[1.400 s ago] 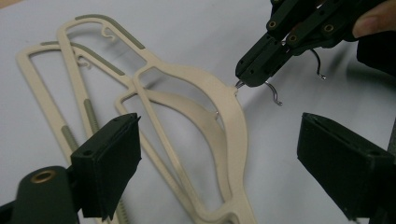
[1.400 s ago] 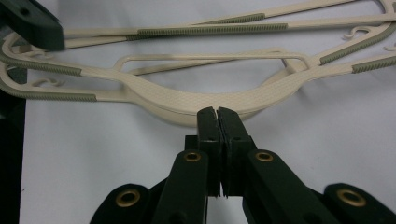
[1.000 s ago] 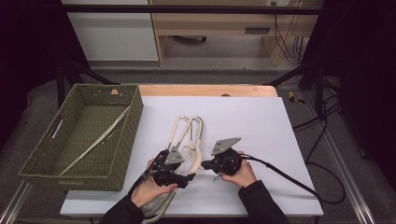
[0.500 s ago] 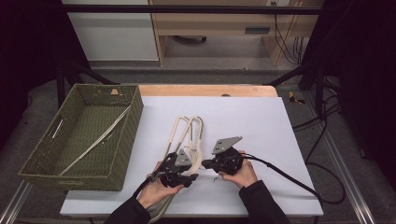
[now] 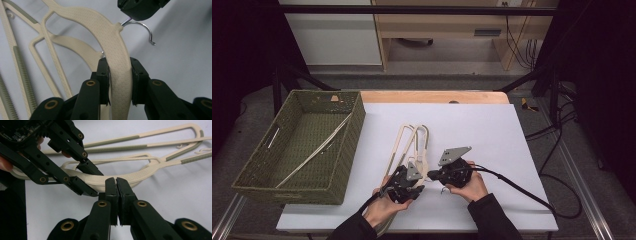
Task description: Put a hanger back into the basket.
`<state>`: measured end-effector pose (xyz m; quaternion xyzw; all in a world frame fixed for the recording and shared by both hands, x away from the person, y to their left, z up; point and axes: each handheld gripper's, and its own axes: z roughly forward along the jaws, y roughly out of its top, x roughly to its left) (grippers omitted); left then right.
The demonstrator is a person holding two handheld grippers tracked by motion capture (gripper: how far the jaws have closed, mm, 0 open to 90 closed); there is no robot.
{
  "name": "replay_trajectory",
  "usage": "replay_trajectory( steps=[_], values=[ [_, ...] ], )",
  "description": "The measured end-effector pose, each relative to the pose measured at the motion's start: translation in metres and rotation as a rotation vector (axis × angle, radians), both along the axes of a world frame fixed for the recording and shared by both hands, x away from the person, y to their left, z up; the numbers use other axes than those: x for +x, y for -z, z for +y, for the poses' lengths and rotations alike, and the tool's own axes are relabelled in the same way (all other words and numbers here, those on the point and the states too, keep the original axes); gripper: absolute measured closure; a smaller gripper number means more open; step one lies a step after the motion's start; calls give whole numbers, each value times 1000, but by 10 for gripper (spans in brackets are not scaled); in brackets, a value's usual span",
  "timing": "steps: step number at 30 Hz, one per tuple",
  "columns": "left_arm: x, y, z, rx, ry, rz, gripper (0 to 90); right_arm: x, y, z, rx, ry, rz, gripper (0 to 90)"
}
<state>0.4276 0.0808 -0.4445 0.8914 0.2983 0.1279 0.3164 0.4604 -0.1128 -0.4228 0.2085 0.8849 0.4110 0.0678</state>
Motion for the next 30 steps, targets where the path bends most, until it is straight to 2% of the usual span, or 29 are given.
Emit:
replay_trajectory(
  steps=[2, 5, 7, 9, 11, 15, 18, 23, 30],
  values=[
    [-1, -1, 1, -5, -5, -7, 733, -1, -4, -3, 31, -5, -9, 845],
    [-3, -3, 2, 0, -13, -5, 735, -6, -19, -12, 110, -4, -53, 783],
    [-4, -5, 3, -6, -17, -10, 737, -9, -30, -19, 153, 21, -91, 727],
    [-5, -8, 5, -11, -23, -8, 740, -12, -40, -30, 192, 62, -124, 659],
    [-5, -13, 9, -21, -28, -4, 743, -13, -46, -43, 235, 129, -148, 580],
    [-6, -22, 19, -43, -45, -7, 752, -12, -47, -64, 293, 233, -166, 444],
    [-6, -29, 26, -52, -56, -11, 760, -12, -44, -73, 301, 294, -170, 361],
    [-7, -39, 37, -64, -83, -19, 775, -15, -36, -81, 289, 322, -162, 271],
    [-5, -48, 53, -78, -131, -21, 795, -19, -32, -93, 327, 368, -150, 186]
  ],
)
